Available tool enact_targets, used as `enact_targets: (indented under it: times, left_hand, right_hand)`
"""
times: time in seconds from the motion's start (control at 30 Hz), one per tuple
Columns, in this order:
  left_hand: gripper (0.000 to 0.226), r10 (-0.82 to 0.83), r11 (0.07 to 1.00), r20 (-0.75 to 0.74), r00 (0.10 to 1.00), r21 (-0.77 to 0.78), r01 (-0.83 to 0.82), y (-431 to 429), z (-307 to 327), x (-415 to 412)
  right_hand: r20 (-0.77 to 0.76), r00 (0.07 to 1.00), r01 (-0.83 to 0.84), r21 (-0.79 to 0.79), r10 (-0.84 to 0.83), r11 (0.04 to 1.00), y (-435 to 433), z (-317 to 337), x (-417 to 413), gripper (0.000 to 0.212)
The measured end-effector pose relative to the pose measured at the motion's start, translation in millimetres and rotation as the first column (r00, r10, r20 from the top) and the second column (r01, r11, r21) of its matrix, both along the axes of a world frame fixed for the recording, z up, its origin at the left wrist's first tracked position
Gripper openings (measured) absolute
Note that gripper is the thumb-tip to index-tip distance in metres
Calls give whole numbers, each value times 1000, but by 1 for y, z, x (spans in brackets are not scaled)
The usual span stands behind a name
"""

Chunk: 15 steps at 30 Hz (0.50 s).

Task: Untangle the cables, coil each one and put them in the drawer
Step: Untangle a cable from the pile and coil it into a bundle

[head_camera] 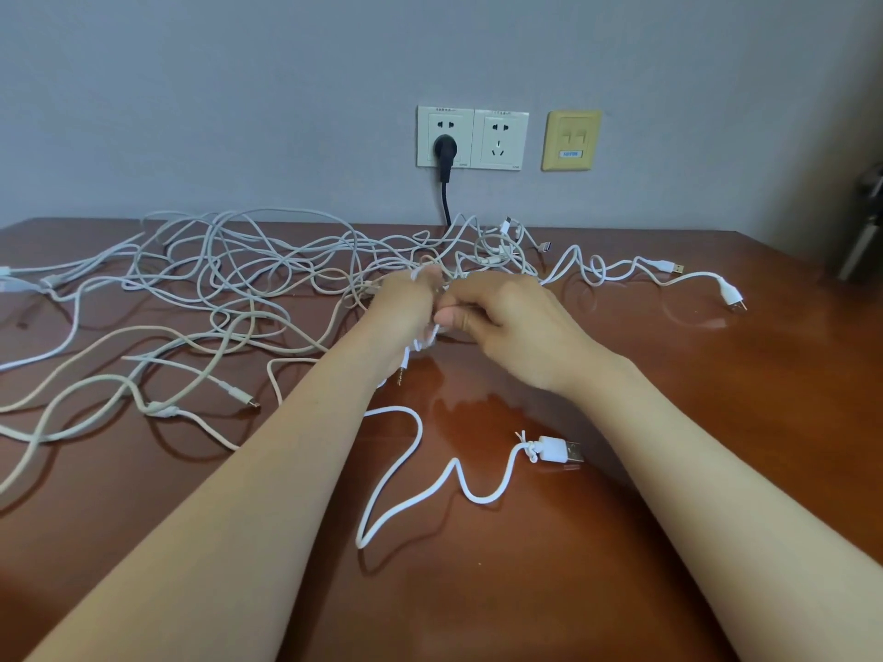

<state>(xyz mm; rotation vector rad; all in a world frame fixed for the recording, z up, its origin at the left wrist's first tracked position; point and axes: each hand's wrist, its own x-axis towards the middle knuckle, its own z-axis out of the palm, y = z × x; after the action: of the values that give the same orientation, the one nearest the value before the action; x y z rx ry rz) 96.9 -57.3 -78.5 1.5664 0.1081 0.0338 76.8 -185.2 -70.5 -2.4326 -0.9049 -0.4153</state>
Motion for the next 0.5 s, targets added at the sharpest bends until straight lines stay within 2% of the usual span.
enact_targets:
  times: [0.07, 0.2, 0.27, 0.33, 0.43, 0.5]
  left_hand:
    - [41, -113, 992, -38, 993, -63, 110, -2, 2, -4]
    - [57, -273, 948, -71, 960, -193, 255, -3, 7, -10]
    - [60, -325, 924, -92, 941, -244, 295, -4, 7, -12]
    - [65, -369, 915, -121, 921, -223, 337, -5, 6, -13]
    - [68, -405, 902, -139, 904, -219, 371, -5, 4, -13]
    - [62, -415, 900, -144, 899, -212, 381, -5, 4, -13]
  right_hand:
    - [23, 999, -31, 78, 29, 997, 1, -3, 0, 12]
    - [21, 999, 29, 176, -33, 984, 0, -3, 0, 6]
    - [7, 998, 57, 180, -59, 982, 0, 0, -3, 12]
    - [-10, 996, 84, 161, -84, 983, -1, 2, -3, 16]
    - [-10, 993, 117, 83, -117, 990, -3, 3, -3, 14]
    - [-15, 992, 123, 63, -122, 990, -2, 1, -3, 9]
